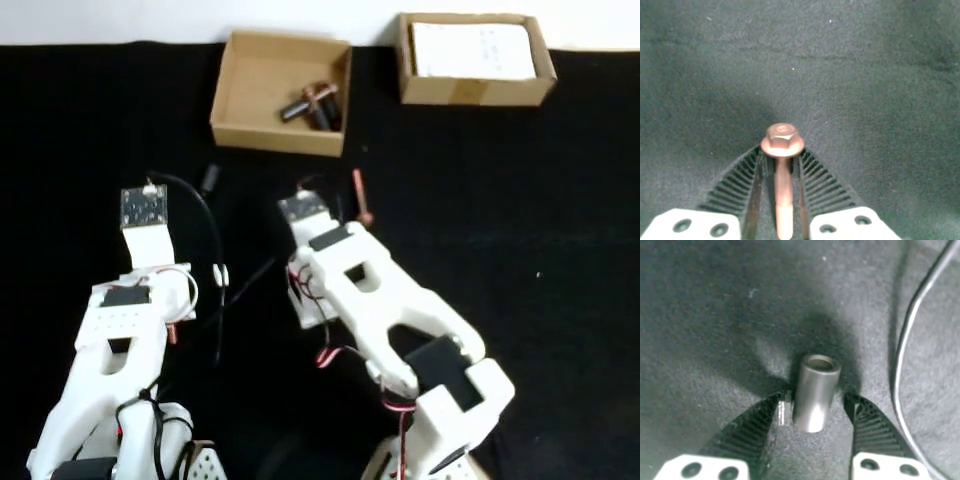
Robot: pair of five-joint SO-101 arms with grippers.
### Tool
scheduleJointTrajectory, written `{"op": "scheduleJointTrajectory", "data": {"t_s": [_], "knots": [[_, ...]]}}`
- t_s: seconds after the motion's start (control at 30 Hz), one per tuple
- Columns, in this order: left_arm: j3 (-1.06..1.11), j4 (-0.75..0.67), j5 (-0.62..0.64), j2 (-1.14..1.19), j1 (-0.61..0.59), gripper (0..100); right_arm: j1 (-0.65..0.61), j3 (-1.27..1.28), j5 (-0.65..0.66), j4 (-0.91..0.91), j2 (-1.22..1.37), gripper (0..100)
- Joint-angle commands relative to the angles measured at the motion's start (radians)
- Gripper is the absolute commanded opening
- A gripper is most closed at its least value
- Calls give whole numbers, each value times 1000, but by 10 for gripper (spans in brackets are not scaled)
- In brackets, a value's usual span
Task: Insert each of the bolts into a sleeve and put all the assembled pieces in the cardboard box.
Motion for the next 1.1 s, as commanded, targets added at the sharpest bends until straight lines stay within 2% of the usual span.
{"op": "scheduleJointTrajectory", "data": {"t_s": [0.0,0.57,0.87,1.07], "knots": [[-4,-14,-3,-25,-7,9,4,-58,29,-13,13,202],[-4,-15,-5,-24,-7,9,1,-62,32,-44,1,202],[-4,-15,-3,-24,-7,9,-35,-56,32,51,-231,202],[-4,-14,-3,-24,-7,9,-35,-56,29,47,-162,202]]}}
